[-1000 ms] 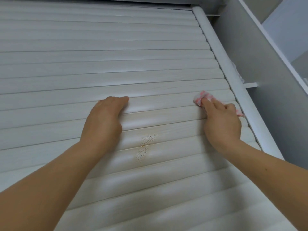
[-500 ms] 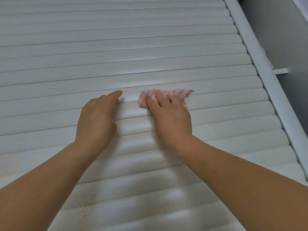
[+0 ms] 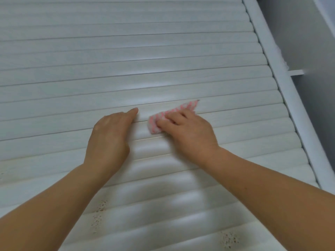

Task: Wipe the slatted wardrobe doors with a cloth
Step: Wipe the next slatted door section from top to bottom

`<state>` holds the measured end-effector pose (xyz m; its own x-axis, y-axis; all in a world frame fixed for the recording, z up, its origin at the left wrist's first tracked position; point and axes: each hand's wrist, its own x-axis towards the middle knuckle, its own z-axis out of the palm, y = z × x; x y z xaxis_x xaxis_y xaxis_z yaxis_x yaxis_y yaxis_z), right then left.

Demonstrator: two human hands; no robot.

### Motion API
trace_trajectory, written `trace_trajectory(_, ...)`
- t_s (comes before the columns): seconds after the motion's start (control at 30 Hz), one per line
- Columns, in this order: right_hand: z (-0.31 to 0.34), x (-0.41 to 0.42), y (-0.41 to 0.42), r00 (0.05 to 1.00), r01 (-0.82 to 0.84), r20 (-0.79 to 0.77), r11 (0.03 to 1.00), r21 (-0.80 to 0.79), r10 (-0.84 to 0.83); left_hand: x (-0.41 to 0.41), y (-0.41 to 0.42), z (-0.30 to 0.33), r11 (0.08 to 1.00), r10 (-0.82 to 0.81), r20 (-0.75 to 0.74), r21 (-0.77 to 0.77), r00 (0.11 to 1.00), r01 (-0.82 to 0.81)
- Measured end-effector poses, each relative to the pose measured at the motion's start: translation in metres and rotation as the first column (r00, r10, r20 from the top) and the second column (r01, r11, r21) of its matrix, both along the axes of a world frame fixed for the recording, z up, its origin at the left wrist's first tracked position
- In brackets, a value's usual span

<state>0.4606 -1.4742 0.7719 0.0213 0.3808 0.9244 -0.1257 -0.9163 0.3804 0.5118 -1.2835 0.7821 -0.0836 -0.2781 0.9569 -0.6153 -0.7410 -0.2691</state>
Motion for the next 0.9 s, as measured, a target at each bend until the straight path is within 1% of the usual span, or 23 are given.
trace_trajectory(0.1,-0.002,-0.015,-0.029,0.995,0.1,0.0,0.986,0.135,-0.101,0.001,-0.002,-0.004,1.0,0.001,0.0,0.026,1.0,-0.001)
trace_trajectory(0.17,-0.003,-0.028,-0.046,0.993,0.12,-0.026,0.964,0.238,-0.117,0.002,0.0,-0.005,1.0,0.011,-0.01,0.024,1.0,-0.011)
trace_trajectory(0.23,-0.005,-0.038,-0.06,0.99,0.139,-0.069,0.916,0.377,-0.122,0.002,0.0,-0.005,1.0,0.01,-0.044,0.014,0.999,-0.009)
trace_trajectory(0.33,-0.009,-0.039,-0.069,0.986,0.164,-0.092,0.797,0.581,-0.135,-0.002,-0.001,-0.005,1.0,0.005,-0.083,0.025,0.997,-0.003)
trace_trajectory(0.4,-0.008,-0.037,-0.054,0.993,0.117,-0.063,0.747,0.654,-0.1,-0.005,0.0,-0.005,1.0,-0.008,-0.128,0.018,0.992,0.01)
trace_trajectory(0.43,-0.008,-0.034,-0.045,0.995,0.096,-0.059,0.743,0.663,-0.076,-0.007,0.001,-0.004,1.0,-0.016,-0.152,0.011,0.988,0.018)
trace_trajectory(0.5,-0.009,-0.023,-0.023,0.998,0.067,-0.058,0.787,0.613,-0.04,-0.01,0.003,-0.003,0.999,-0.037,-0.19,-0.002,0.981,0.037)
trace_trajectory(0.57,-0.011,-0.013,0.005,1.0,0.024,-0.028,0.856,0.517,-0.012,-0.012,0.005,-0.004,0.998,-0.057,-0.211,-0.007,0.976,0.057)
trace_trajectory(0.63,-0.014,-0.006,0.032,0.998,-0.053,0.001,0.898,0.436,0.058,-0.01,0.007,-0.004,0.997,-0.078,-0.217,-0.009,0.973,0.078)
trace_trajectory(0.73,-0.022,0.002,0.058,0.998,-0.016,-0.054,0.956,0.294,0.033,-0.008,0.007,-0.002,0.993,-0.118,-0.213,-0.014,0.97,0.118)
trace_trajectory(0.83,-0.033,0.006,0.057,0.995,0.018,-0.097,0.993,0.115,-0.007,-0.011,0.004,-0.002,0.99,-0.135,-0.192,-0.001,0.972,0.138)
trace_trajectory(0.9,-0.036,0.007,0.041,0.997,0.05,-0.068,0.998,0.043,-0.047,-0.012,0.003,-0.004,0.993,-0.114,-0.191,0.004,0.975,0.117)
